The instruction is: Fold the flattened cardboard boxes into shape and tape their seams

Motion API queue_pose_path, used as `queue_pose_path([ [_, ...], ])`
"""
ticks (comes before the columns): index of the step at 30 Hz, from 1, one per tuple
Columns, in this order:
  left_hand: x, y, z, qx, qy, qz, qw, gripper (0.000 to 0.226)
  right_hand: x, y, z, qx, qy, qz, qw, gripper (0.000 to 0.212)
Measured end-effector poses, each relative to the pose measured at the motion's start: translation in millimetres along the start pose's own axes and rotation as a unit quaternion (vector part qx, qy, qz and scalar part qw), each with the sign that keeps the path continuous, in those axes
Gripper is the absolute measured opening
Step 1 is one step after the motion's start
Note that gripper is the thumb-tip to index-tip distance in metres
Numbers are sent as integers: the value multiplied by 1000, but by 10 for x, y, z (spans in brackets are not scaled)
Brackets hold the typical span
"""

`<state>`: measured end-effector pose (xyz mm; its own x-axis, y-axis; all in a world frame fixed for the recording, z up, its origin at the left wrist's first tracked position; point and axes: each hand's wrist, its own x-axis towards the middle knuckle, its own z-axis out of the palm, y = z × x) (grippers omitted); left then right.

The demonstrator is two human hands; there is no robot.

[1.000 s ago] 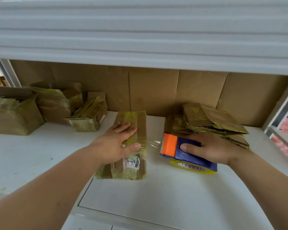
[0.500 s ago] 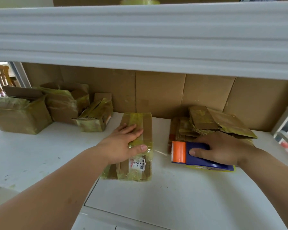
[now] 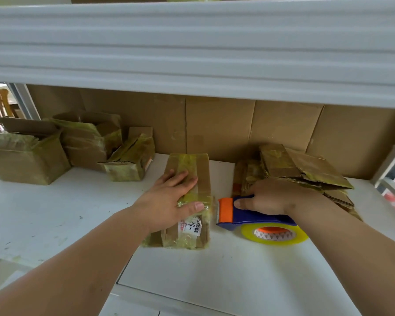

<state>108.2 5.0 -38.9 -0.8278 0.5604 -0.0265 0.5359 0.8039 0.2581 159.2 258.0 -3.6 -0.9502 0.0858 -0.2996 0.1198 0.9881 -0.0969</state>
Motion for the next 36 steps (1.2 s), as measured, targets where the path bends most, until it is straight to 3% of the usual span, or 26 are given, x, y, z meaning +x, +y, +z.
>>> queue_pose_path([
  [8,12,-6,2,10,1,8,1000,93,213,-75,23,139,-56,15,989,34],
  [10,4,-34,1,15,2,16,1000,91,255,-56,76,87,-53,42,994,38],
  [13,-19,-71,-1,3,3,25,1000,90,240,1,190,-21,-31,63,997,62],
  [21,16,-25,-55,-63,-18,1,998,86,-84,-18,346,-77,143,-2,987,43],
  [24,-8,-40,-73,-152,-13,-8,988,81,-161,-49,608,-88,101,-41,990,41],
  [27,-35,-84,-61,-303,11,-26,953,76,-237,-55,640,-79,21,-28,996,49],
  [30,-104,-80,1,-444,60,-47,893,72,-242,-68,583,-92,105,-28,990,61],
  [33,-170,-93,142,-521,86,-69,846,71,-255,-272,527,88,185,-83,975,63],
  [36,-206,-140,285,-586,77,-87,802,70,-255,-589,595,332,93,-113,932,70],
])
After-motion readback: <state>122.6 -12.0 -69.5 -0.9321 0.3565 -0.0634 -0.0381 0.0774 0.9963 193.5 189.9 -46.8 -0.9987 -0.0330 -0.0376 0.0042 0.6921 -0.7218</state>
